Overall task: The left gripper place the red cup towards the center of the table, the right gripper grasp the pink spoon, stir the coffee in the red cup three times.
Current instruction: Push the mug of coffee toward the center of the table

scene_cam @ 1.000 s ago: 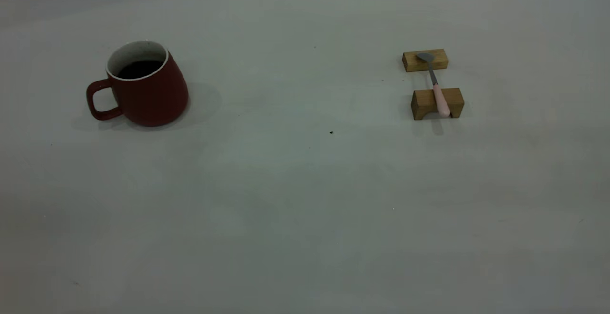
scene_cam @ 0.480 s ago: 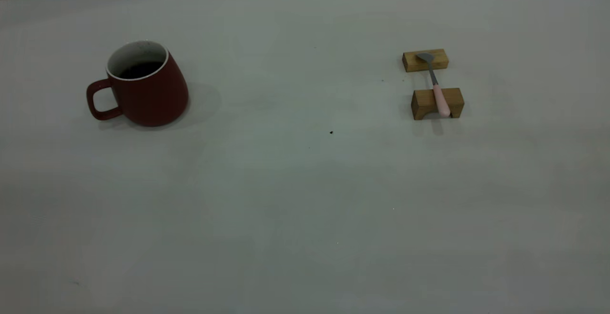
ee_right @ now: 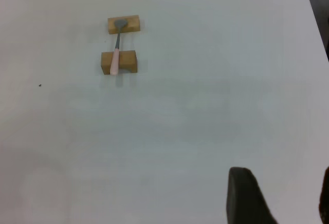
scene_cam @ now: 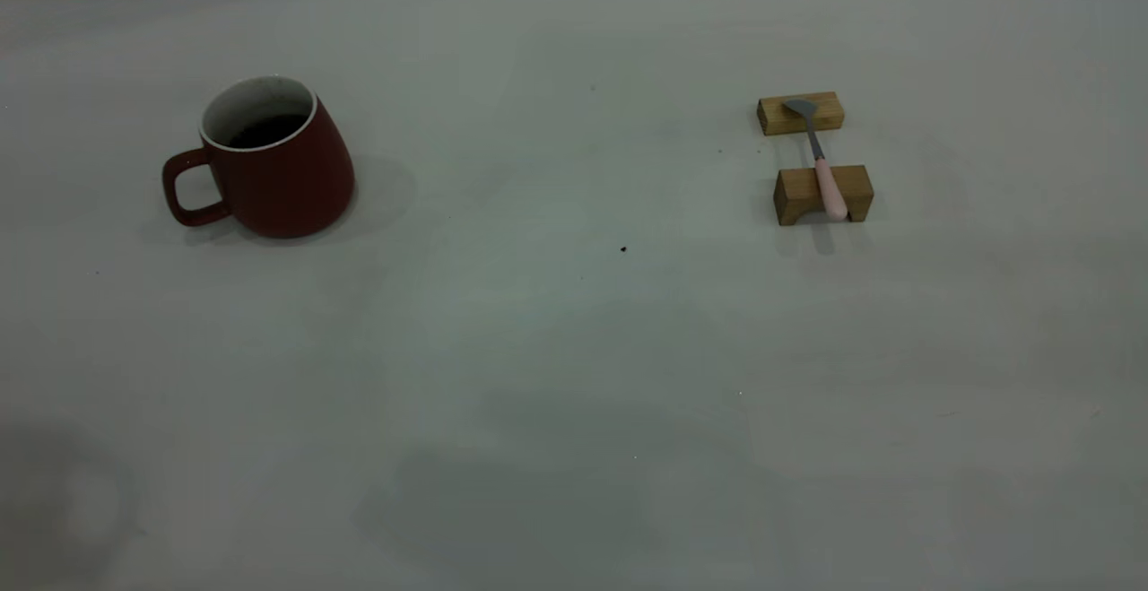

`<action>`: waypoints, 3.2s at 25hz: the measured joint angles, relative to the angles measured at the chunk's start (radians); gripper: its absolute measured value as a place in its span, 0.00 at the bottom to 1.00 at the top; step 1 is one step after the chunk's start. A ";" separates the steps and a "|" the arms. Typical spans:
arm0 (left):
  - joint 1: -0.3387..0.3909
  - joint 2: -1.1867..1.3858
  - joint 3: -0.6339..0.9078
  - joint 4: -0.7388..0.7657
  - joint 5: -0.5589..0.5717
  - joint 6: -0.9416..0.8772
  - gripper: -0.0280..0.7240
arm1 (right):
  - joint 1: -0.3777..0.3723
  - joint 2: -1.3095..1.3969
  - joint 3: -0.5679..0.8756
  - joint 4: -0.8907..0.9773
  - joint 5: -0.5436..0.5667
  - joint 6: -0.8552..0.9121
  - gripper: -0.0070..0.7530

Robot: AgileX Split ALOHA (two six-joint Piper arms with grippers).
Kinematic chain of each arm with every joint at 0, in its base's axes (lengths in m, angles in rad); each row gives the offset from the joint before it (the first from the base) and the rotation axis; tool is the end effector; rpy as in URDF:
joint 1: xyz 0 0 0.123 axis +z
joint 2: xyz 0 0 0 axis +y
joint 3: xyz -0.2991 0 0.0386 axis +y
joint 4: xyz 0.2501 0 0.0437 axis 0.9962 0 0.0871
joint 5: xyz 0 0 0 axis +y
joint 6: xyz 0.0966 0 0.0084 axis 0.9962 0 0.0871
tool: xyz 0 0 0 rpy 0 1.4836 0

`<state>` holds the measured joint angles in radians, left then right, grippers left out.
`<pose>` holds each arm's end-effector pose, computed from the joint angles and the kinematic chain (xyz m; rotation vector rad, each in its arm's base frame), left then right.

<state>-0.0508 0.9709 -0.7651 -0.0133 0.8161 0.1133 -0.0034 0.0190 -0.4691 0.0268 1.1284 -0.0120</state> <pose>0.1740 -0.0098 0.3053 0.1979 2.4976 0.0099 -0.0117 0.0024 0.2614 -0.0109 2.1616 0.0239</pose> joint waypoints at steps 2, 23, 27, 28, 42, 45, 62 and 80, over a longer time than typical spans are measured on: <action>0.000 0.154 -0.046 0.001 -0.032 0.065 0.75 | 0.000 0.000 0.000 0.000 0.000 0.000 0.52; 0.000 1.080 -0.488 0.073 -0.195 0.528 0.86 | 0.000 0.000 0.000 0.000 0.000 0.000 0.52; 0.000 1.152 -0.524 0.121 -0.223 0.541 0.84 | 0.000 0.000 0.000 0.000 0.000 0.000 0.52; 0.000 1.167 -0.533 0.123 -0.232 0.549 0.84 | 0.000 0.000 0.000 0.000 0.000 0.000 0.52; -0.017 1.328 -0.635 0.126 -0.302 0.636 0.80 | 0.000 0.000 0.000 0.000 0.000 0.000 0.52; -0.029 1.333 -0.635 0.131 -0.319 0.640 0.74 | 0.000 0.000 0.000 0.000 0.000 0.000 0.52; -0.201 1.336 -0.636 0.138 -0.349 0.592 0.38 | 0.000 0.000 0.000 0.000 0.000 0.000 0.52; -0.357 1.345 -0.636 0.134 -0.390 0.510 0.45 | 0.000 0.000 0.000 0.000 0.000 0.000 0.52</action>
<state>-0.4083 2.3155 -1.4006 0.1205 0.4262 0.6234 -0.0034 0.0190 -0.4691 0.0268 1.1284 -0.0120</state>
